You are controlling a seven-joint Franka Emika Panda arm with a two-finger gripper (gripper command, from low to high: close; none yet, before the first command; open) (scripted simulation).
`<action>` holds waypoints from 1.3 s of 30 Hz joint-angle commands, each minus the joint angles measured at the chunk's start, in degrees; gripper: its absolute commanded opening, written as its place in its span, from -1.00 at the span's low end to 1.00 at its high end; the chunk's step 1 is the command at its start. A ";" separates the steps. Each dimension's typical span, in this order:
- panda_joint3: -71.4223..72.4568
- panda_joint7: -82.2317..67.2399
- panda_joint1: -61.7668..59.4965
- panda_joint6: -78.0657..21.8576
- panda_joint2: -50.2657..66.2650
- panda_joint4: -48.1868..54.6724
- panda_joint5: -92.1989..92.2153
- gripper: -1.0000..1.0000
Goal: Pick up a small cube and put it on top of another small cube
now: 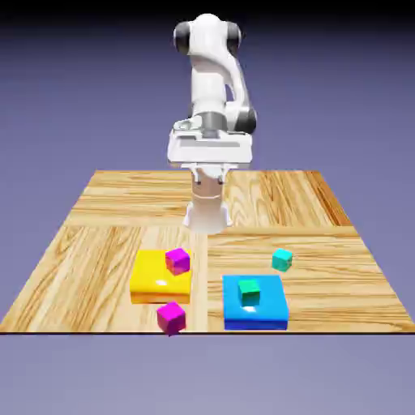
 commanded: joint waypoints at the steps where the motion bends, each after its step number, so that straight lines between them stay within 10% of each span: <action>1: 2.08 1.45 -0.17 -0.74 -0.97 0.15 0.99 0.00; 39: 80.99 56.29 -6.62 -29.01 -37.71 5.88 38.67 0.00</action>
